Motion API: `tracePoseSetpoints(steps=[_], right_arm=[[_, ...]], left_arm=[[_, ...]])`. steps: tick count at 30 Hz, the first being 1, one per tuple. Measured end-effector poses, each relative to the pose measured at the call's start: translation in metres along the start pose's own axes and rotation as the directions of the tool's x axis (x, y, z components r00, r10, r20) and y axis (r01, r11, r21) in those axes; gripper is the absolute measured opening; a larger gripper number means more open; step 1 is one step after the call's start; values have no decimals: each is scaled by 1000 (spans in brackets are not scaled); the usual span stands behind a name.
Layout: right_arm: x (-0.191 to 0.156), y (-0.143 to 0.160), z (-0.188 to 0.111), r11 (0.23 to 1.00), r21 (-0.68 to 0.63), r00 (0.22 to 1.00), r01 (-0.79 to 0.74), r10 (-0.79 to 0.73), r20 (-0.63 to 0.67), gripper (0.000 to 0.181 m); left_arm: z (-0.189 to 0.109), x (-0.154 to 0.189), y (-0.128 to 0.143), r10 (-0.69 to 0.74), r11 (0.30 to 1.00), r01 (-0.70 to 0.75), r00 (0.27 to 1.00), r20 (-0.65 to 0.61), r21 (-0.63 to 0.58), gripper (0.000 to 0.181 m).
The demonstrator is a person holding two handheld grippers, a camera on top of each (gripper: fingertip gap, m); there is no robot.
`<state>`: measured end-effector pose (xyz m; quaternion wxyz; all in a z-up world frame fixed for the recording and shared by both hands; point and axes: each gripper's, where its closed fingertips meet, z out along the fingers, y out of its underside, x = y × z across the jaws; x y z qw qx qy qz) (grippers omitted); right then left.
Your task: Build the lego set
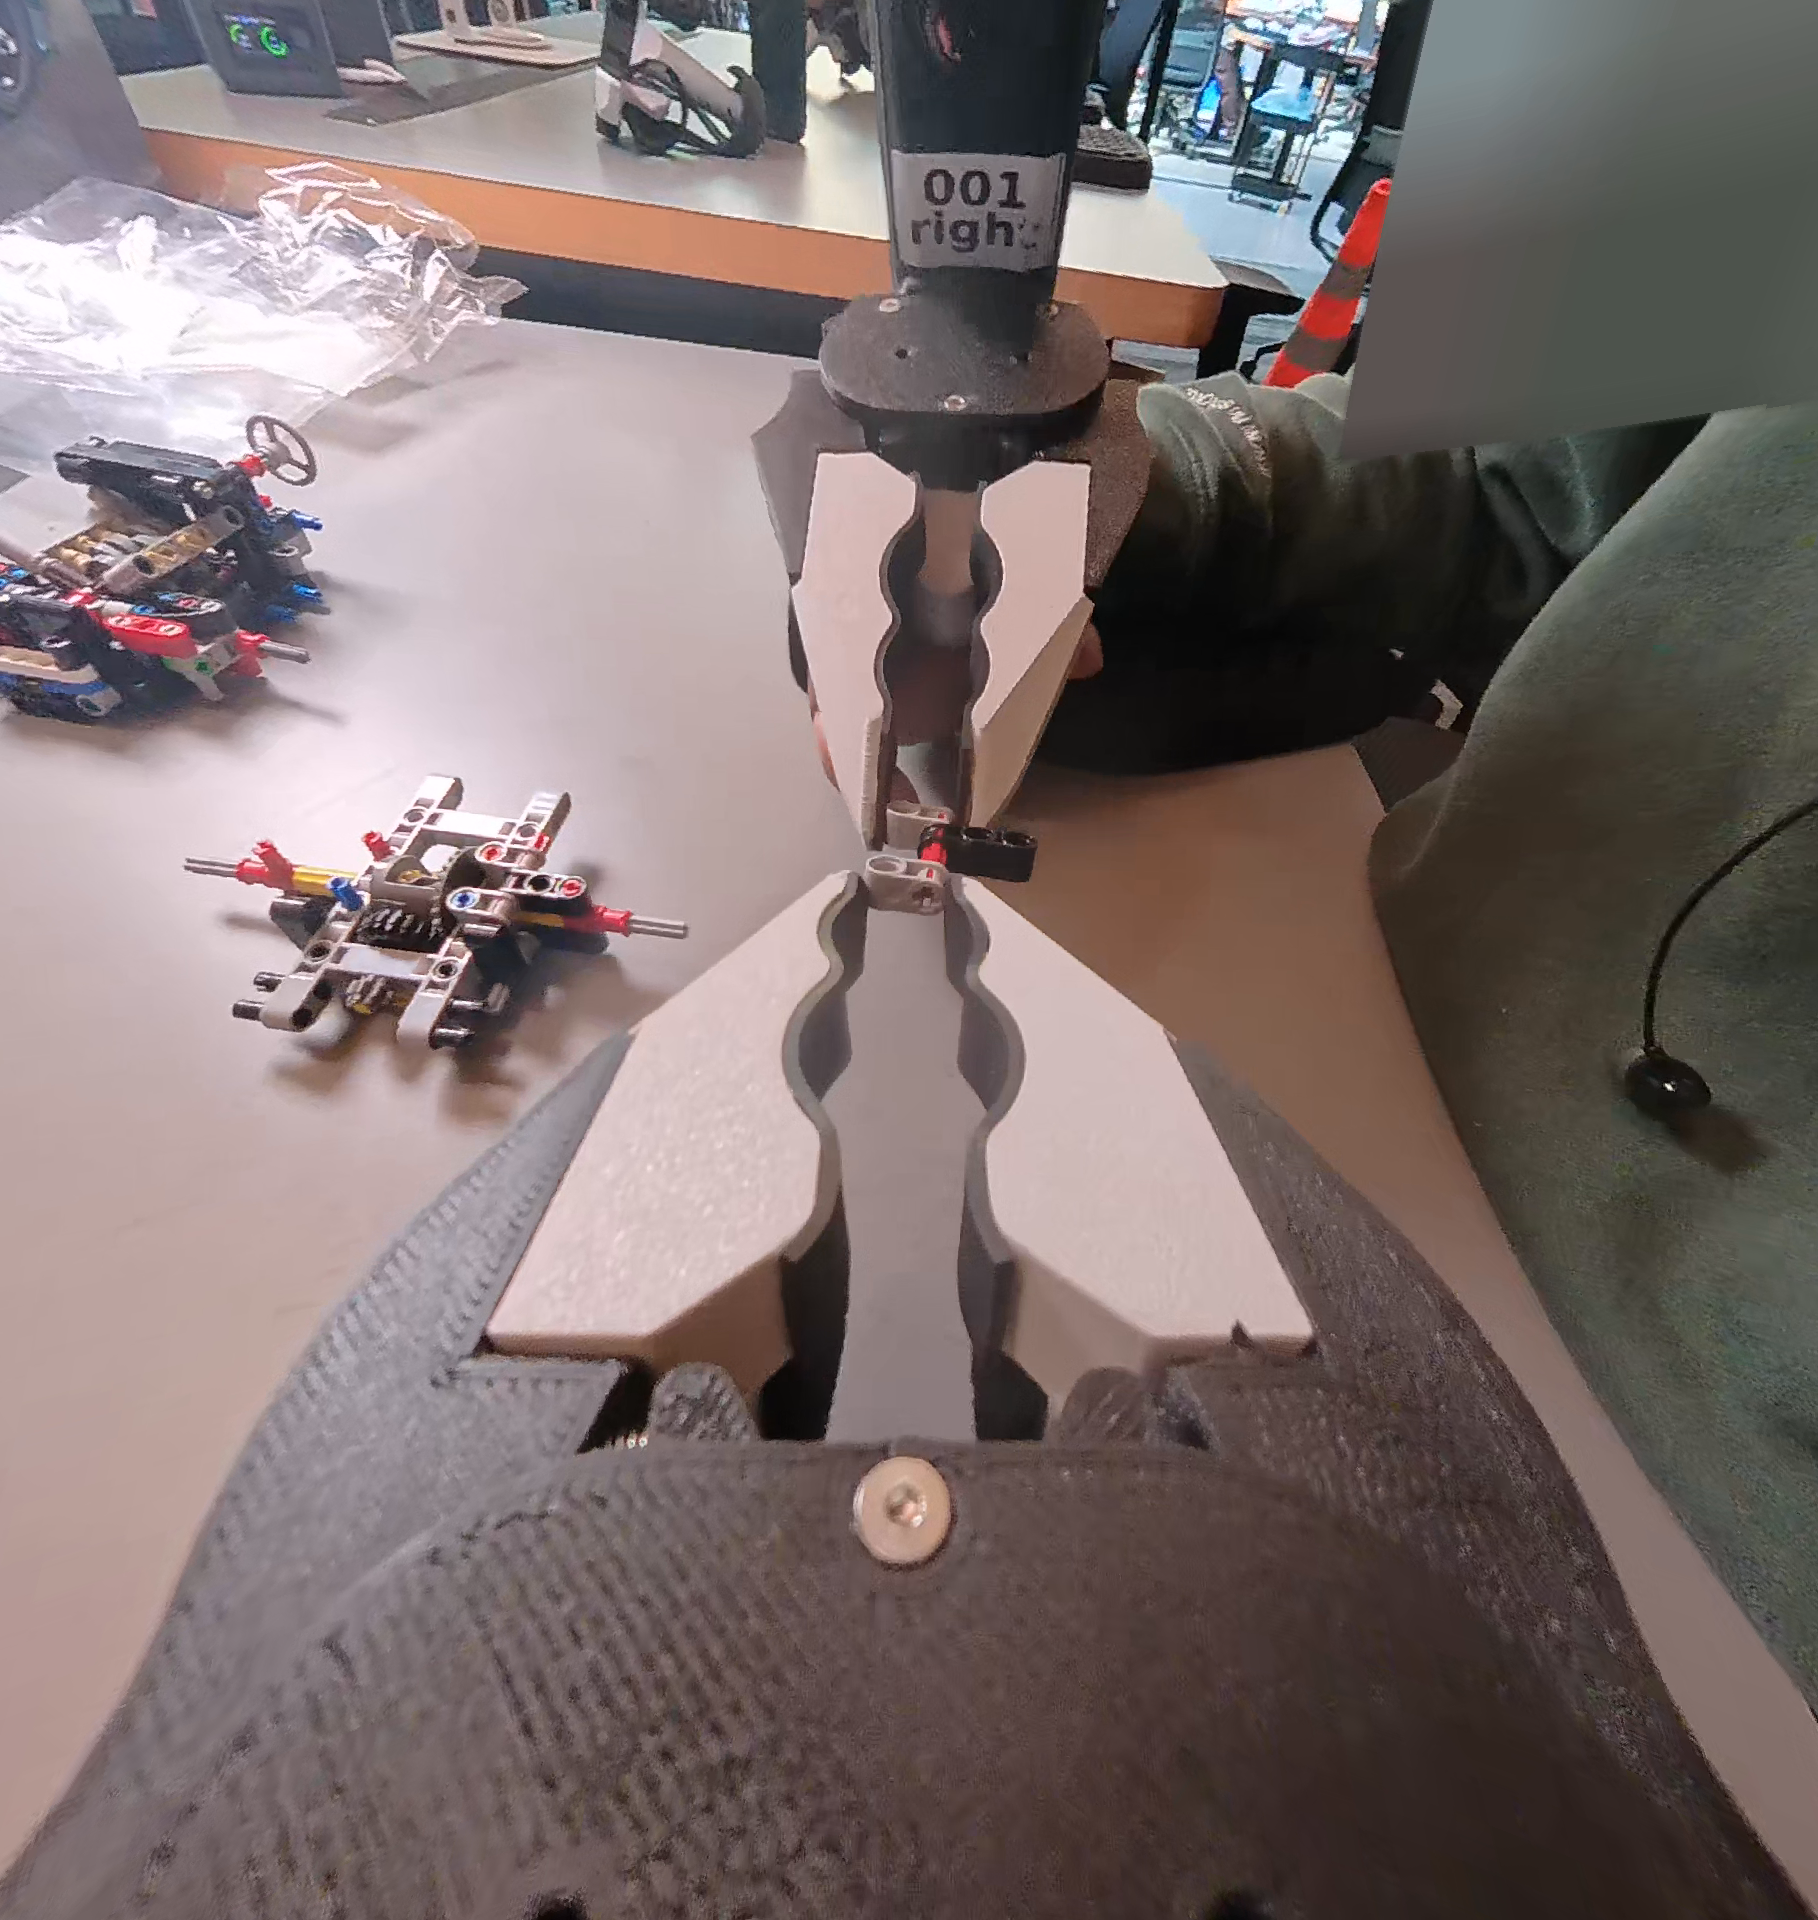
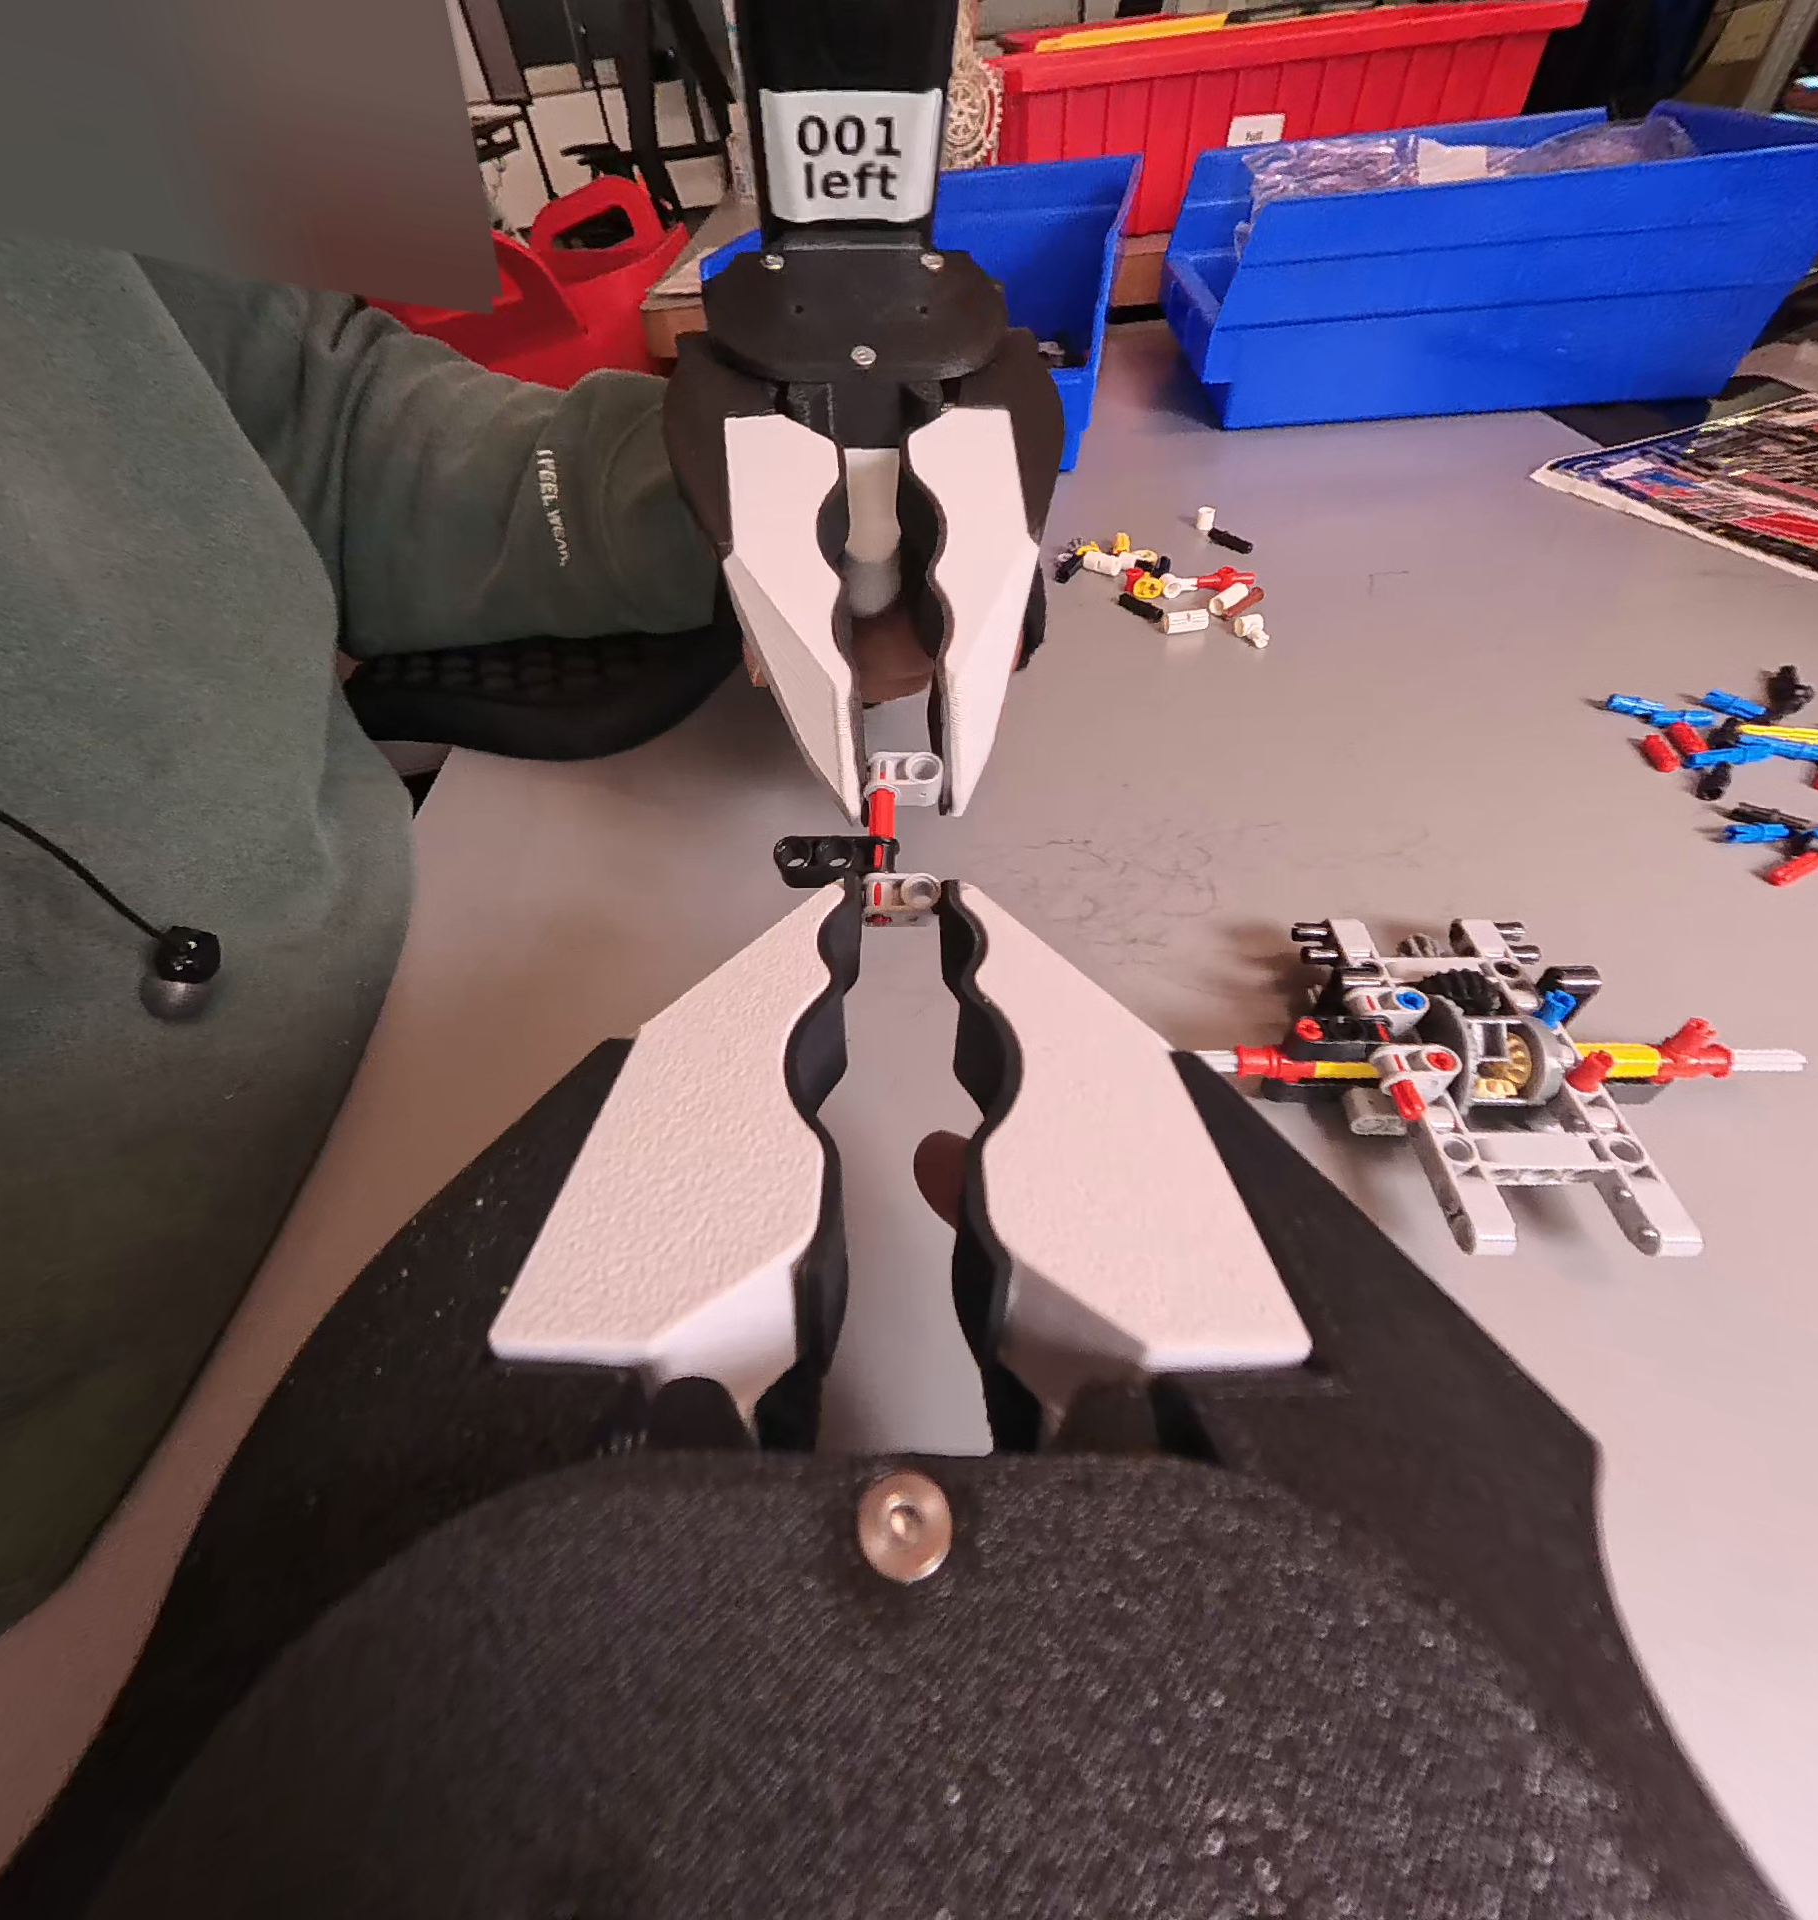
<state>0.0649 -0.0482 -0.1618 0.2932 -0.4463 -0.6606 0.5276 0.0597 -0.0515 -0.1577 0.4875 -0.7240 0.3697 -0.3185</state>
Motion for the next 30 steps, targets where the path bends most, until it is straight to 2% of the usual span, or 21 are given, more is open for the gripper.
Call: tracePoseSetpoints(steps=[15, 19, 21, 30], right_arm=[[9, 13, 7, 997, -83, 998, -11, 5, -70, 13], [6, 10, 7, 997, -80, 999, 18, -22, -49, 14], [3, 8, 6, 997, -74, 999, 17, -19, -26, 14], [-9, 4, 5, 999, -47, 999, 12, -11, 33, 13]], left_arm=[[3, -10, 12, -3, 997, 8, 998, 67, -72, 13], [0, -6, 9, -14, 999, 15, 1000, 16, -37, 14], [-3, -1, 3, -23, 1000, 22, 999, -25, -7, 20], [-1, 10, 4, 19, 1000, -20, 998, -66, -20, 13]])
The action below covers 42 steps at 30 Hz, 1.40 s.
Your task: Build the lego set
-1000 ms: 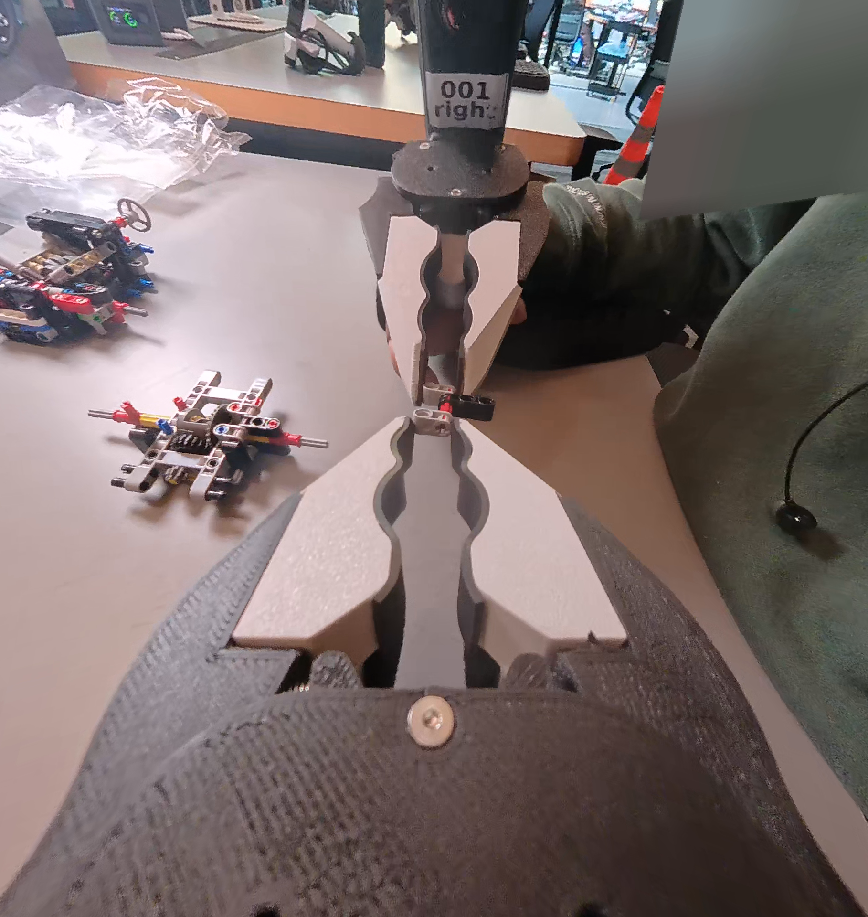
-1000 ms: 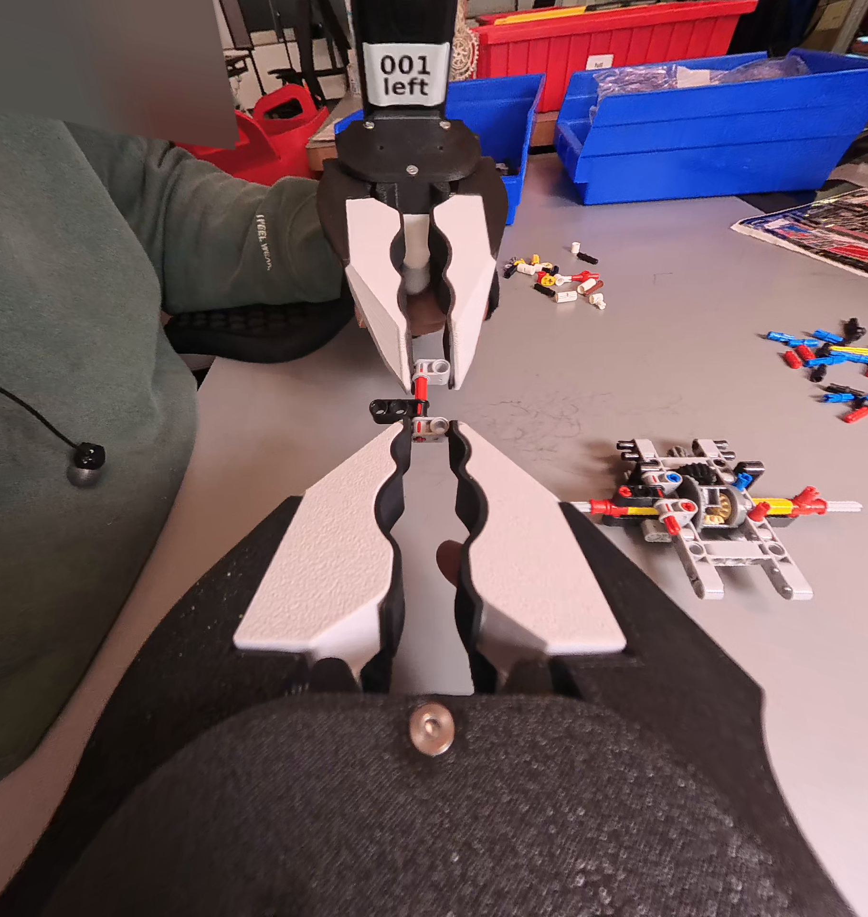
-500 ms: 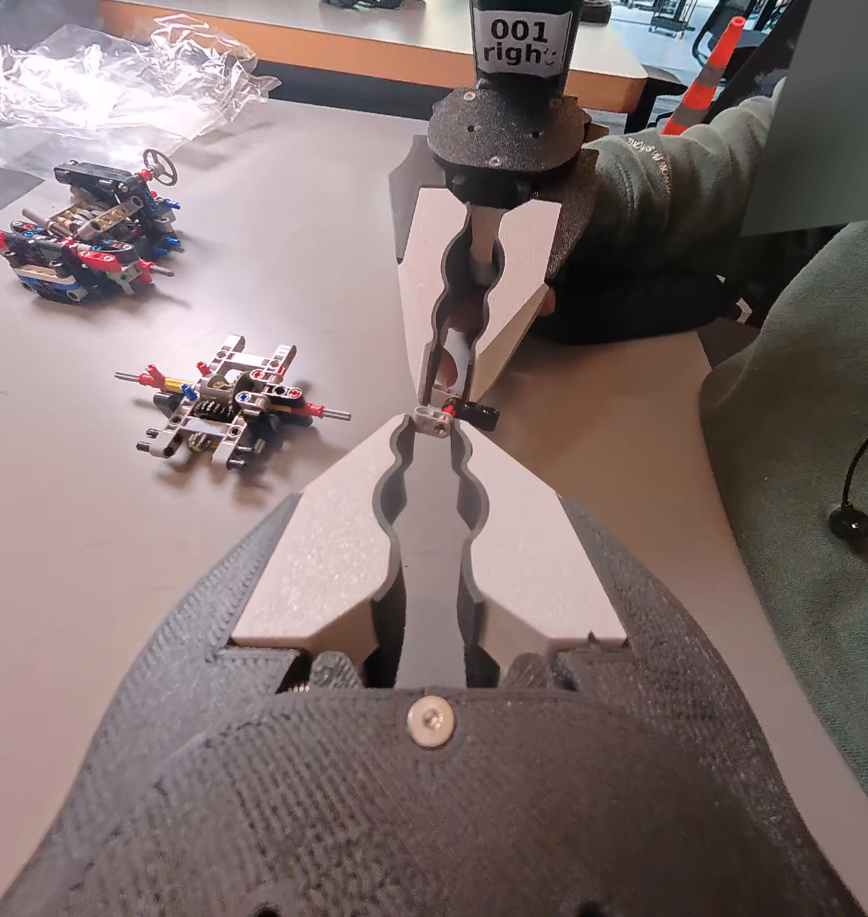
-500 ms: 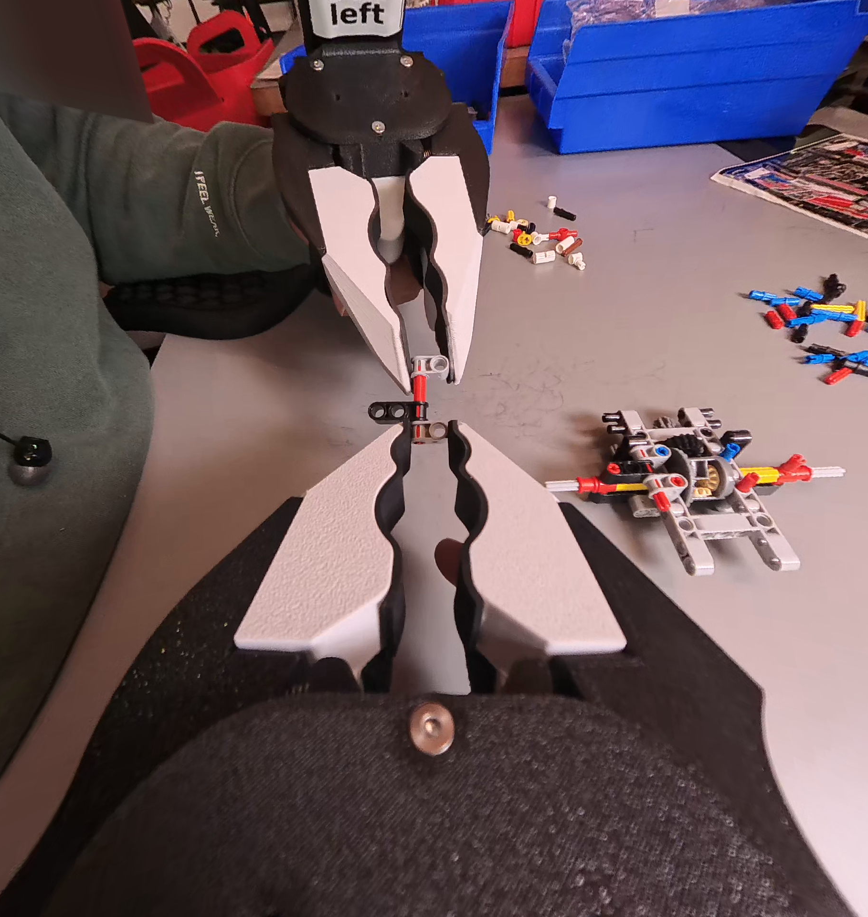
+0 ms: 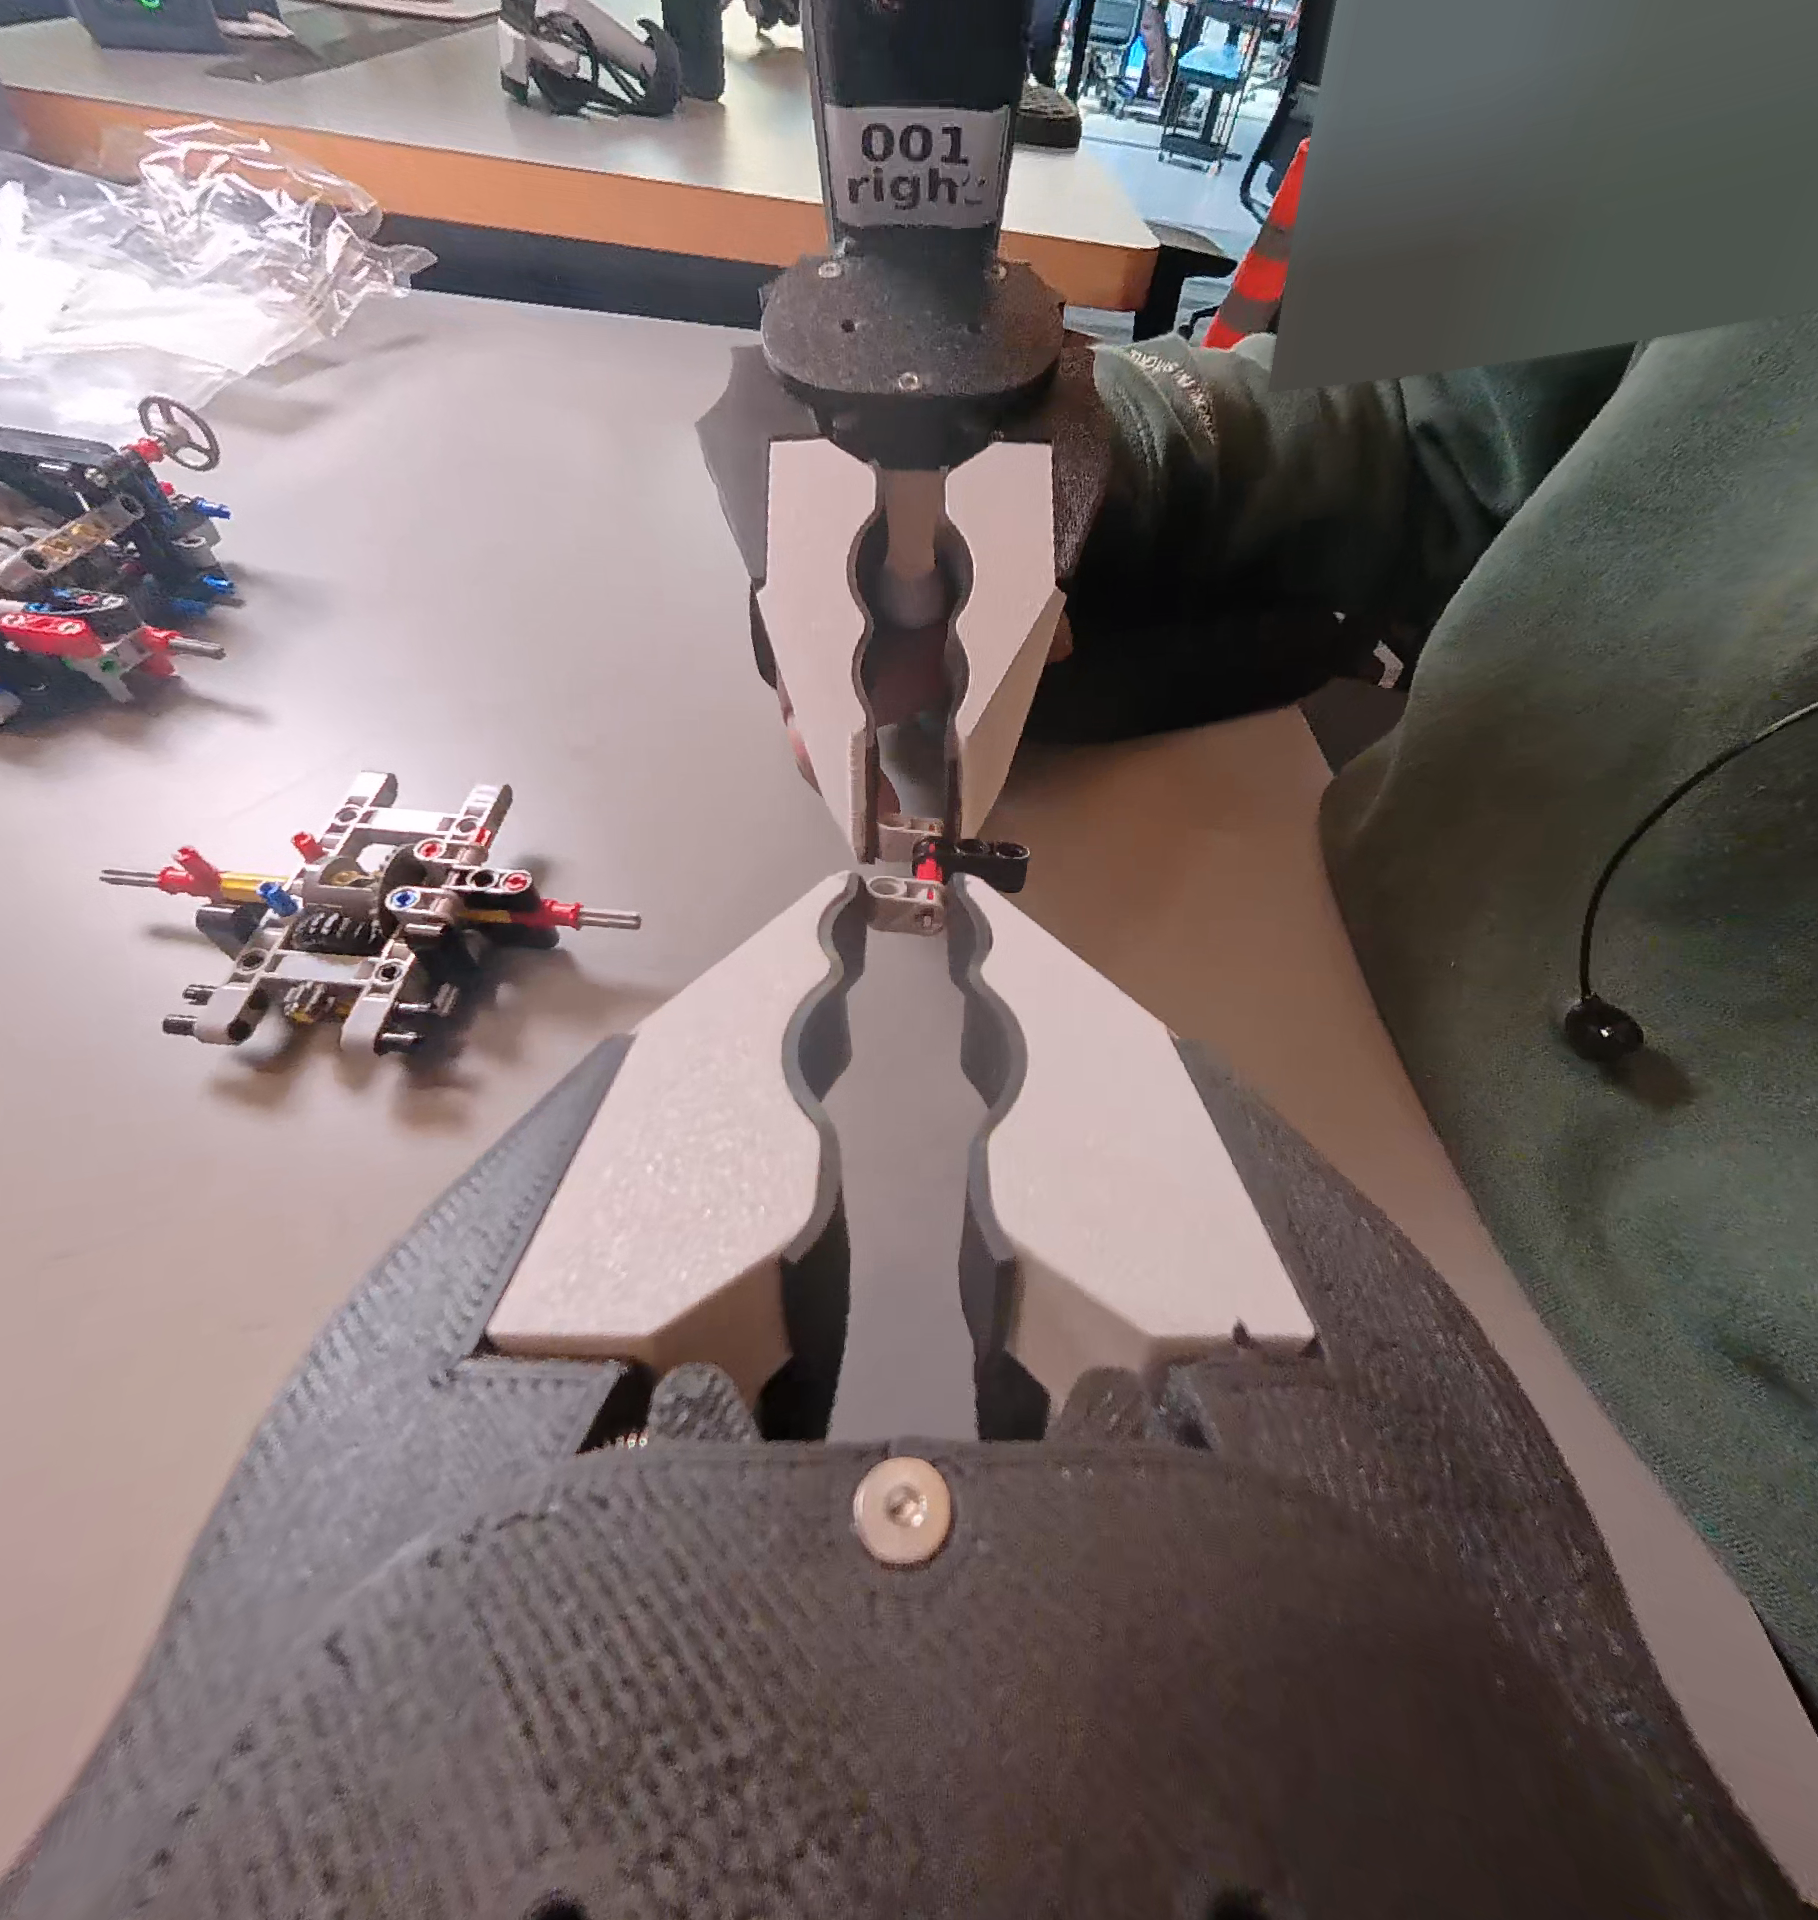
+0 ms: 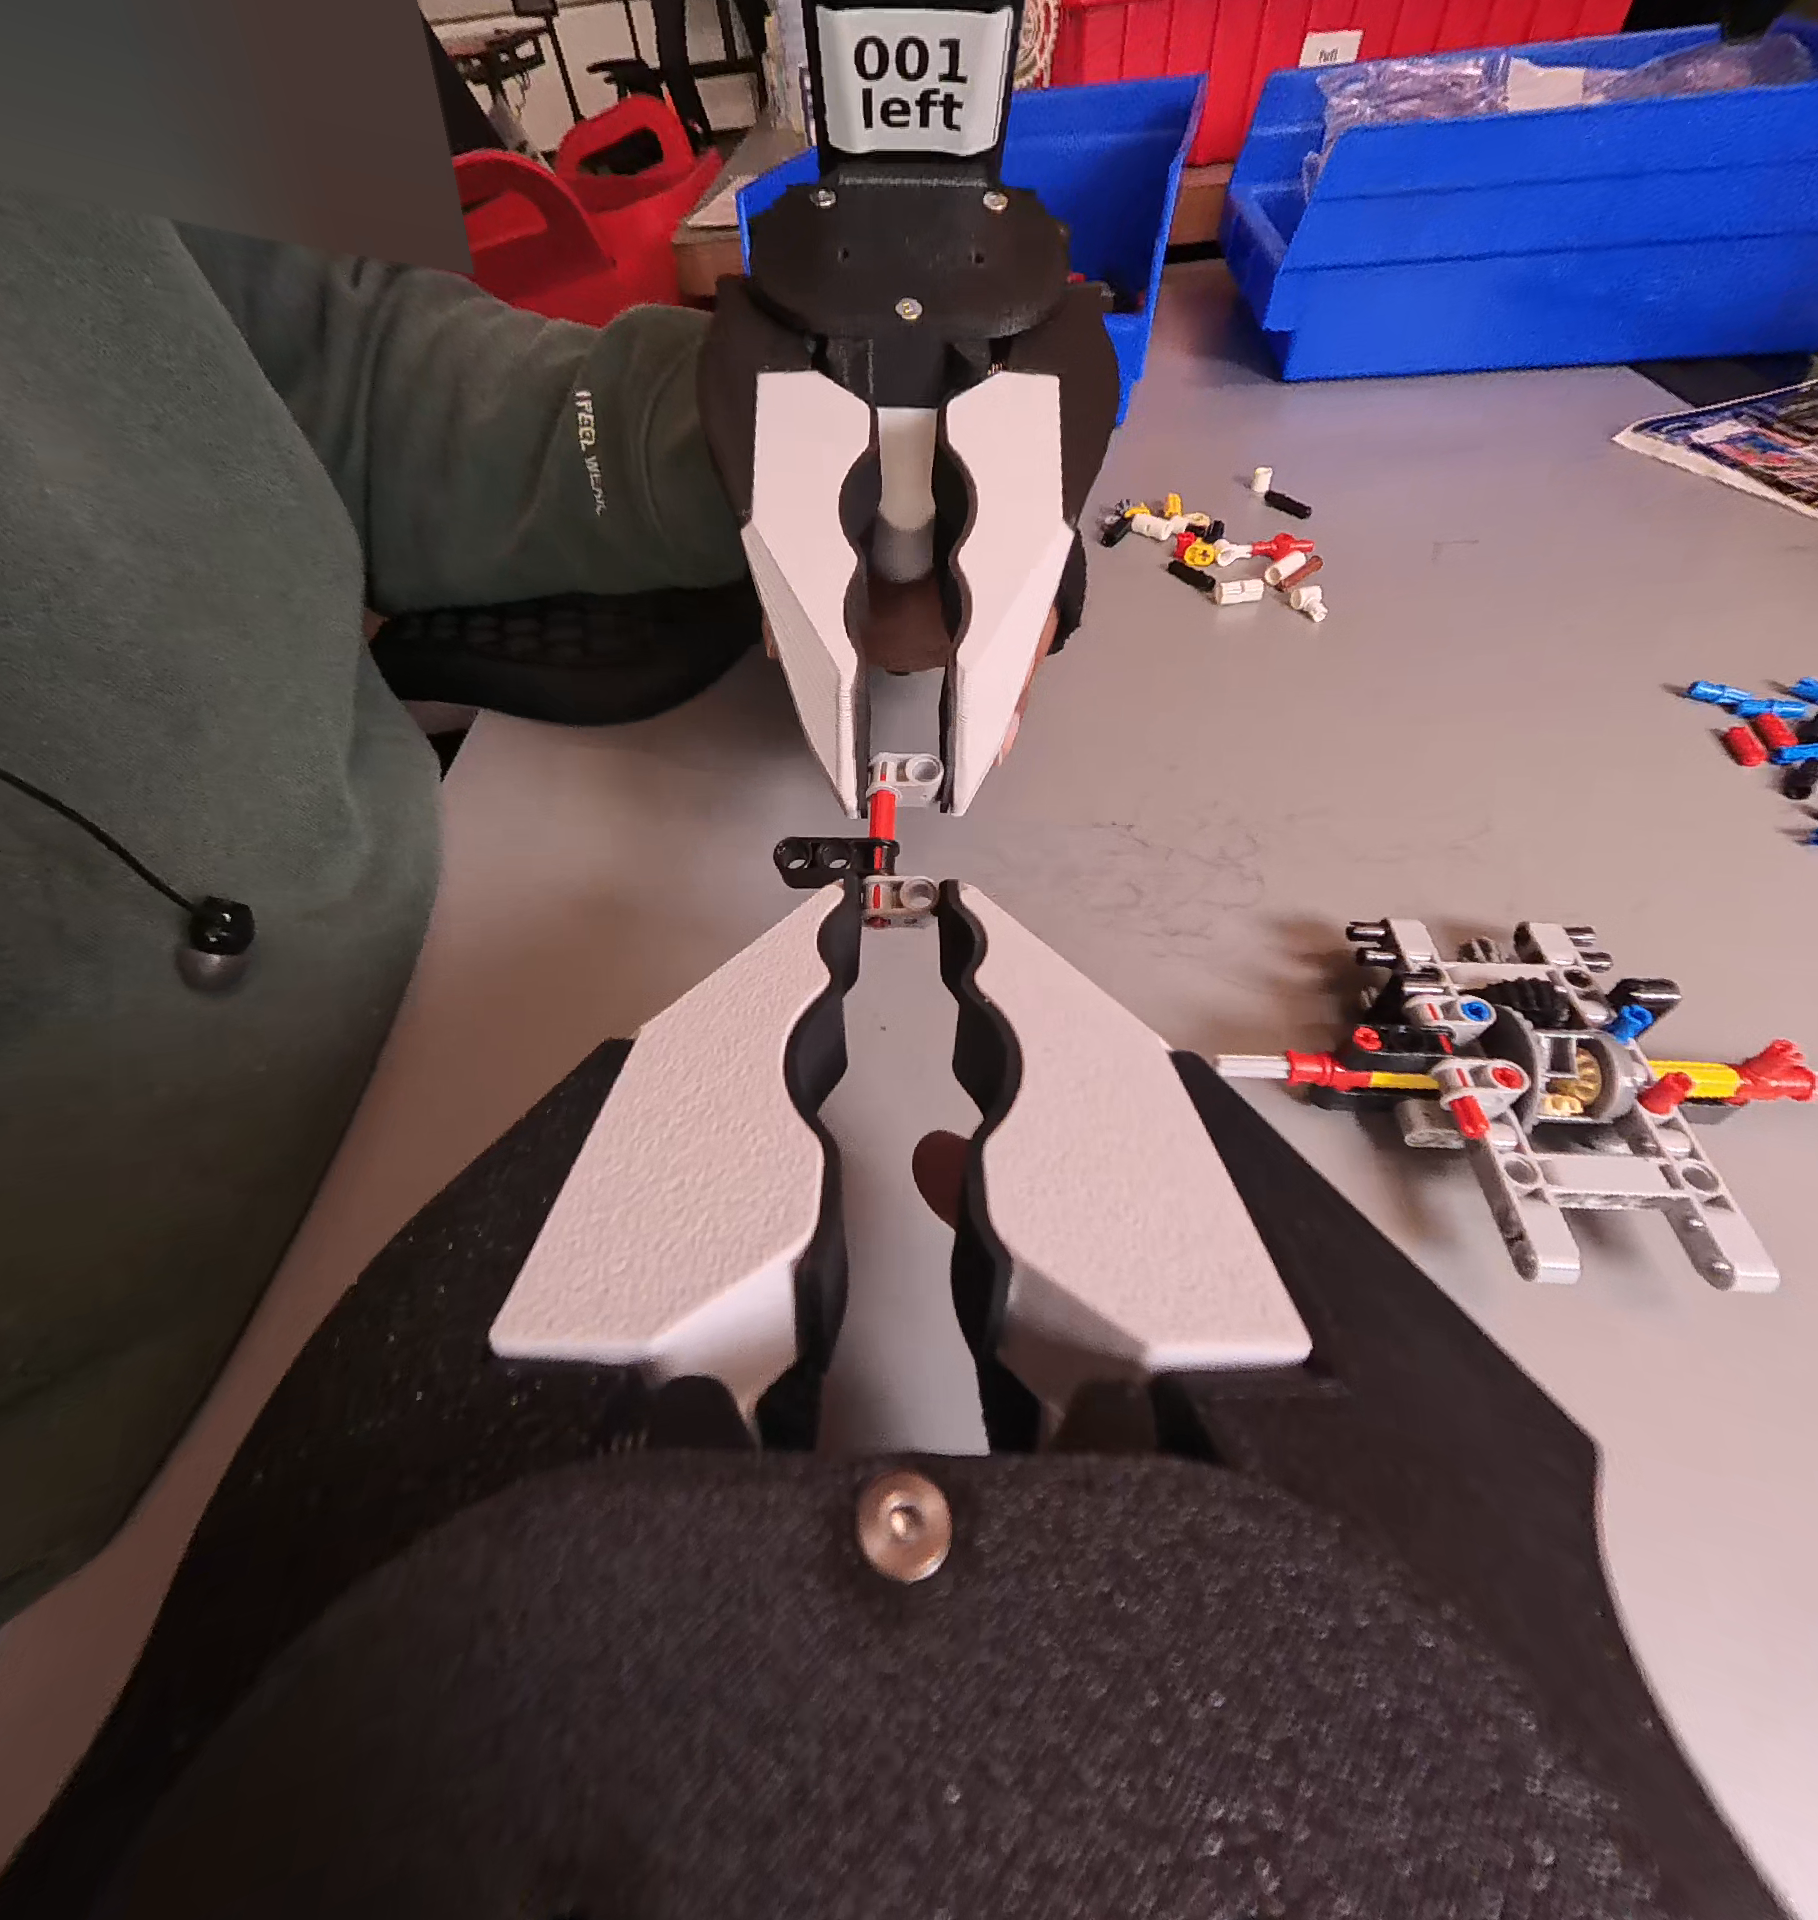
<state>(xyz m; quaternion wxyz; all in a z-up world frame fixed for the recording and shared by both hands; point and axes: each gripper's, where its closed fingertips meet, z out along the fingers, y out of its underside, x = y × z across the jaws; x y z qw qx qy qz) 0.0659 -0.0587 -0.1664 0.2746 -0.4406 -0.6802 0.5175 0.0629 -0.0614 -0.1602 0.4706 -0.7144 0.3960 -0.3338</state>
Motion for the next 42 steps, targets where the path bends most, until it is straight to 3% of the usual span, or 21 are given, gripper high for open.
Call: tracePoseSetpoints(steps=[5, 7, 16, 24, 29, 35, 42], right_arm=[[-3, 3, 6, 1000, -18, 1000, 17, -17, -2, 13], [-5, 8, 11, 998, -52, 999, 39, -39, -6, 13], [3, -11, -1, 998, 68, 999, 6, -4, -34, 13], [2, -30, -9, 981, 194, 1000, 1, 4, -22, 14], [8, -54, -29, 895, 344, 958, -282, 244, 150, 25], [-1, -59, -20, 808, 304, 850, -505, 403, 340, 17], [-3, -66, -20, 708, 292, 744, -643, 488, 457, 8]], left_arm=[[3, 3, -9, -6, 999, 6, 1000, -5, 42, 13], [4, 4, -6, 24, 1000, -24, 1000, -1, 5, 14], [-6, -4, -10, 2, 999, -4, 1000, 29, 50, 14], [-13, 0, -33, 16, 978, -20, 1000, 20, 205, 13], [-21, 3, -51, 106, 945, -128, 990, 90, 301, 13], [-25, 3, -60, 197, 913, -252, 961, 195, 322, 13], [-24, 4, -60, 274, 898, -341, 928, 254, 278, 13]])
